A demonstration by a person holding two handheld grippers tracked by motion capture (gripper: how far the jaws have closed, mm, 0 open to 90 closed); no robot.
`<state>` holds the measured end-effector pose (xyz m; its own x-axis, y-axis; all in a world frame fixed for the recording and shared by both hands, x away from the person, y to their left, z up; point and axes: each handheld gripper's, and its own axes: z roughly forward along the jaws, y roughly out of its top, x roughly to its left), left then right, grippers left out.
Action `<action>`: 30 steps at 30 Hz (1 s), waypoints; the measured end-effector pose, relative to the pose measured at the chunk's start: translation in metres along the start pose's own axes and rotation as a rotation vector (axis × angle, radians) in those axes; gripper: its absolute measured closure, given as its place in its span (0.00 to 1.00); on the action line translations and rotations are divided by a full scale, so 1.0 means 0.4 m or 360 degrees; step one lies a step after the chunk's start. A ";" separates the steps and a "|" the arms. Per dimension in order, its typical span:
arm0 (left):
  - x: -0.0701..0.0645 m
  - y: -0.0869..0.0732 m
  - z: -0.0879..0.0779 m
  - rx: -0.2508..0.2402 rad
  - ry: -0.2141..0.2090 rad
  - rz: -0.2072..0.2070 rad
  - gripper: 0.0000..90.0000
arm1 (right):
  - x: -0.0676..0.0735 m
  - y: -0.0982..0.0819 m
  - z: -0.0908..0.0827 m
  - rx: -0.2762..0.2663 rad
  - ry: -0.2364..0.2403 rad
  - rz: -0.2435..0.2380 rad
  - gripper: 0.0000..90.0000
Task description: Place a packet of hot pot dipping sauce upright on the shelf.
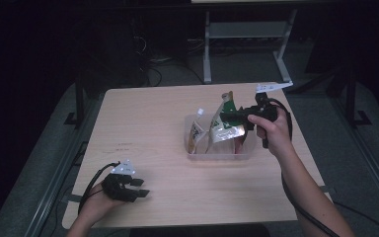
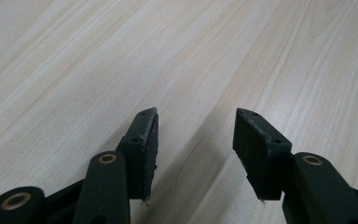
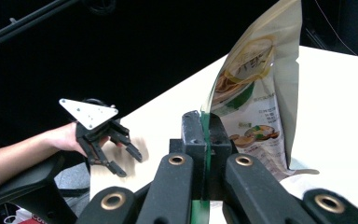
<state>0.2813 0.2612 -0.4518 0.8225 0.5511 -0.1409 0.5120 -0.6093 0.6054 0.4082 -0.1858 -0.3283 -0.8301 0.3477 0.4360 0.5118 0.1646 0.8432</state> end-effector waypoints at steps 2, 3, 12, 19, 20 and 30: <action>0.000 0.000 0.000 0.0001 -0.0001 -0.0002 0.55 | -0.011 0.004 0.005 0.0008 -0.0009 0.0004 1.00; 0.001 0.000 0.000 0.0001 -0.0001 -0.0002 0.55 | -0.016 0.006 0.007 0.0014 -0.0014 0.0011 1.00; 0.000 -0.002 0.001 0.0002 -0.0006 -0.0010 0.55 | -0.048 -0.005 0.032 0.0036 -0.0015 0.0054 1.00; -0.001 0.000 0.004 0.0013 -0.0015 -0.0005 0.55 | -0.067 -0.039 0.058 0.0068 -0.0040 0.0091 1.00; -0.002 0.000 0.005 0.0005 -0.0018 -0.0014 0.55 | -0.071 -0.043 0.061 0.0071 -0.0037 0.0103 1.00; -0.001 0.012 0.011 0.0012 -0.0024 0.0000 0.55 | -0.085 -0.074 0.072 0.0069 -0.0063 0.0157 0.94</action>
<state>0.2845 0.2557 -0.4524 0.8260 0.5426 -0.1527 0.5139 -0.6136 0.5995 0.4277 -0.1760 -0.3770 -0.7663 0.4001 0.5027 0.6003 0.1673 0.7821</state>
